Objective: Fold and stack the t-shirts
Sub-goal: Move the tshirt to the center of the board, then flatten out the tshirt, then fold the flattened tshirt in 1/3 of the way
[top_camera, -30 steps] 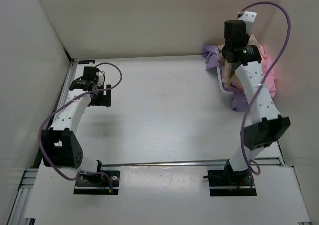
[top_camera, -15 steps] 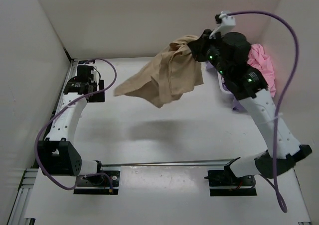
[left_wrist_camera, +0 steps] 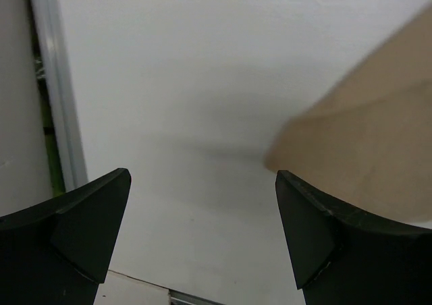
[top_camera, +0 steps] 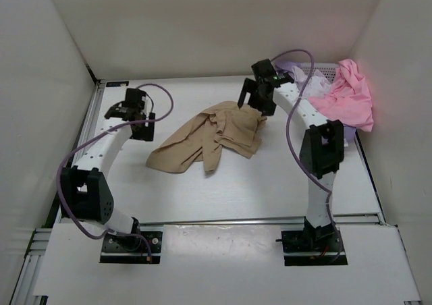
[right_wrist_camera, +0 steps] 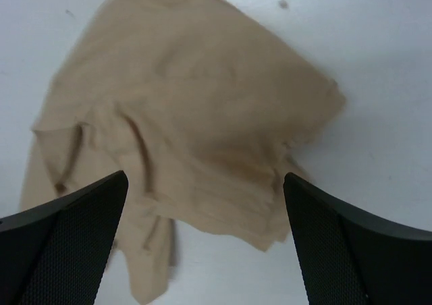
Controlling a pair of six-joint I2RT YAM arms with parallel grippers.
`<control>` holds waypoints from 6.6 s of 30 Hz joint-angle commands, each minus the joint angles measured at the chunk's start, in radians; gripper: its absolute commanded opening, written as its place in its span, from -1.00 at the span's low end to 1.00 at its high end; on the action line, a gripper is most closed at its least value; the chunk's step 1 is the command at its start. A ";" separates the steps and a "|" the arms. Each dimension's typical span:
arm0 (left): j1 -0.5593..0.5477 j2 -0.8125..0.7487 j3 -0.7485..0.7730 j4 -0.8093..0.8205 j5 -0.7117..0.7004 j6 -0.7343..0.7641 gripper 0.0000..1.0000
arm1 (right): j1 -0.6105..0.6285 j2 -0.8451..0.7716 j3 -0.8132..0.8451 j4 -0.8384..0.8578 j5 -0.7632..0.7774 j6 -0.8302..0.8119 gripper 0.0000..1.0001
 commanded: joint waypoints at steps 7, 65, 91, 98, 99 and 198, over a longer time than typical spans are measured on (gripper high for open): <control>-0.176 0.212 -0.083 0.051 -0.037 -0.001 1.00 | 0.001 -0.322 -0.527 0.053 -0.027 -0.023 1.00; 0.084 -0.297 0.479 0.028 -0.257 -0.001 -0.79 | -0.065 -1.120 -0.251 0.077 0.473 -0.281 -1.00; 0.028 0.380 0.701 0.028 -0.248 -0.001 -0.79 | -0.177 -0.261 0.158 0.127 0.011 -0.307 -1.00; -0.006 0.568 0.694 0.083 -0.289 -0.001 -0.79 | -0.177 -0.020 0.171 0.202 -0.024 -0.252 -1.00; 0.006 0.594 0.717 0.084 -0.289 -0.001 -0.79 | -0.177 -0.008 0.171 0.202 -0.033 -0.242 -1.00; 0.176 0.600 0.453 0.039 -0.271 -0.001 -0.79 | -0.188 -0.114 -0.082 0.120 -0.589 0.012 -1.00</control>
